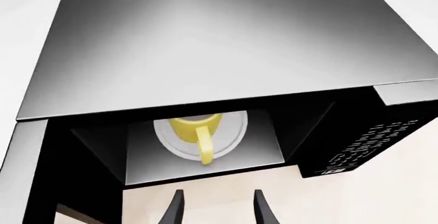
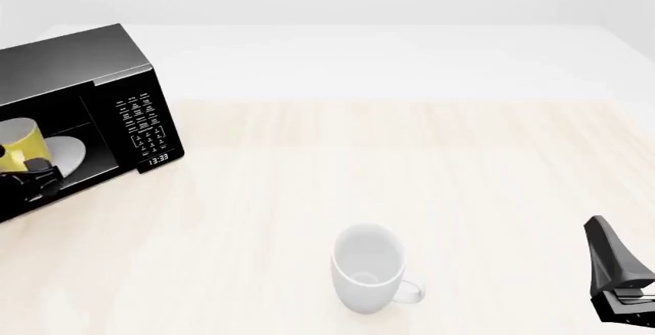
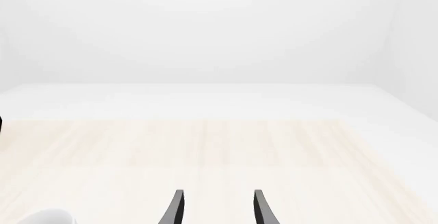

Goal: Put the yellow and white mug in the microwave and close it.

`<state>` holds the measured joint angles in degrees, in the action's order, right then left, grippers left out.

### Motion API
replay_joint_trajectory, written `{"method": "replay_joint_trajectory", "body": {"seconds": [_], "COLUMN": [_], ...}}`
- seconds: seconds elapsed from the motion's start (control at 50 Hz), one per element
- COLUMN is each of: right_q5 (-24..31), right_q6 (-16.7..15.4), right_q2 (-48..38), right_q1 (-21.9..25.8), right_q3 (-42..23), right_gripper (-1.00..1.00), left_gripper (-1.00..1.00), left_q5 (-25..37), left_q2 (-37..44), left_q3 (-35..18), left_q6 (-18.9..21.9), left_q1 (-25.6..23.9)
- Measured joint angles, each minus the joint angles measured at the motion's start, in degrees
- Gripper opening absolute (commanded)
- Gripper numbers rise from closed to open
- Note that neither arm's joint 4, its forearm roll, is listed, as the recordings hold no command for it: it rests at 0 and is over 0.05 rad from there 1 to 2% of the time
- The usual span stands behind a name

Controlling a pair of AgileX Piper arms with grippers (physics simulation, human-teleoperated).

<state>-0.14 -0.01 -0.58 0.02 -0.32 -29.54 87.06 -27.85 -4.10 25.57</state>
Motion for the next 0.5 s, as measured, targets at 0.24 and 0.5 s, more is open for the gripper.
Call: {"method": "replay_joint_trajectory", "body": {"seconds": [0.24, 0.5], "right_q5": [0.0, 0.0], "right_q6": [0.0, 0.0], "right_q2": [0.0, 0.0], "right_q1": [0.0, 0.0], "right_q3": [0.0, 0.0], "right_gripper": [1.0, 1.0], "left_gripper": [1.0, 1.0], "left_q5": [3.89, 8.32], "left_q2": [-7.85, -16.25], "left_q3": [1.48, 2.22], "left_q6": [-0.04, 0.28], "left_q1": [-0.85, -1.58]}}
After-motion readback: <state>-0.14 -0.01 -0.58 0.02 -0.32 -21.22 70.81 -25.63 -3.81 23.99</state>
